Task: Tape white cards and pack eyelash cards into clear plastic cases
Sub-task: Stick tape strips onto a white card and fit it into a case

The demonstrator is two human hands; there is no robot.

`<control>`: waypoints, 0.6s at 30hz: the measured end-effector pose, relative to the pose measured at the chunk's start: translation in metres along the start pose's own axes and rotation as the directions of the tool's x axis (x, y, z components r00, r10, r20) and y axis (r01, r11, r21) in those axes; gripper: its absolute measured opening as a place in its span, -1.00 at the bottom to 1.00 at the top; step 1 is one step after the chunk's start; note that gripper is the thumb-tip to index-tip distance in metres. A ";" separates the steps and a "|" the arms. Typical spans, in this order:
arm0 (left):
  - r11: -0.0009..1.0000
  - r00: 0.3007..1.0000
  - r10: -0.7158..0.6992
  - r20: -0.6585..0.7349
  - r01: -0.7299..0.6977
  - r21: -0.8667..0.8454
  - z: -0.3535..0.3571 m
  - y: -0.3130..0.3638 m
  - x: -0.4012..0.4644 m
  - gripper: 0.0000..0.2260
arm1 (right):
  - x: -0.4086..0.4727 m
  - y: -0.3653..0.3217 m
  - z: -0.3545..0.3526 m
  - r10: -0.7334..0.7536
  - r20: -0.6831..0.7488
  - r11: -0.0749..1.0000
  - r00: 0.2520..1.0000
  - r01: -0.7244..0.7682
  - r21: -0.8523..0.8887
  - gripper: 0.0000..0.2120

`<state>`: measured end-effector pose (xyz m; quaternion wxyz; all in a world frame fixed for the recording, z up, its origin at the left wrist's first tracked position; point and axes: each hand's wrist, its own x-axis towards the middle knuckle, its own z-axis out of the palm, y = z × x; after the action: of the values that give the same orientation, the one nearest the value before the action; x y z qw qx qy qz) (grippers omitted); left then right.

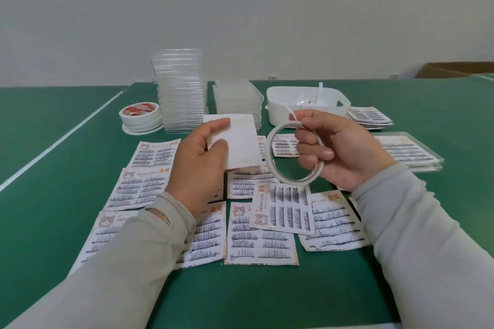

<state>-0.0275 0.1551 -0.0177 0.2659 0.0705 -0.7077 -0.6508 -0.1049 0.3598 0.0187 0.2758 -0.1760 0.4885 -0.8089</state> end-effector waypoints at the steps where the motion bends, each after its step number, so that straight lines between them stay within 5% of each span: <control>1: 0.994 0.999 -0.054 0.004 0.054 -0.091 0.001 0.001 0.000 -0.71 | -0.001 0.000 0.000 0.000 -0.002 0.999 1.000 0.000 0.045 -0.84; 6: 0.963 0.972 -0.154 0.176 0.188 -0.195 0.002 0.002 -0.002 -0.73 | 0.005 0.014 0.016 -0.090 0.019 0.991 0.996 0.088 0.096 -0.86; 10: 0.999 0.965 -0.014 0.263 0.027 -0.047 0.003 -0.002 -0.003 -0.82 | 0.007 0.022 0.023 -0.123 -0.009 0.989 0.992 0.123 0.078 -0.86; 12: 0.999 0.971 0.005 0.238 0.004 -0.039 0.001 -0.002 -0.002 -0.86 | 0.006 0.023 0.022 -0.137 -0.041 0.990 0.990 0.138 0.018 -0.83; 14: 0.998 0.984 0.014 0.179 -0.002 -0.065 -0.002 -0.002 0.002 -0.86 | 0.004 0.017 0.016 -0.193 -0.154 0.960 0.969 0.154 -0.233 -0.81; 16: 0.994 0.996 0.003 0.093 0.007 -0.105 -0.006 -0.001 0.007 -0.85 | -0.001 0.007 0.006 -0.328 -0.229 0.696 0.917 0.071 -0.714 -0.84; 18: 0.987 1.000 -0.023 0.015 0.026 -0.160 -0.008 -0.003 0.011 -0.87 | -0.009 -0.003 -0.003 -0.264 -0.170 0.245 0.950 -0.105 -0.964 -0.76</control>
<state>-0.0336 0.1424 -0.0174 0.2582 0.0535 -0.6539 -0.7092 -0.1003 0.3684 0.0204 -0.0091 -0.2088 0.9061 -0.3680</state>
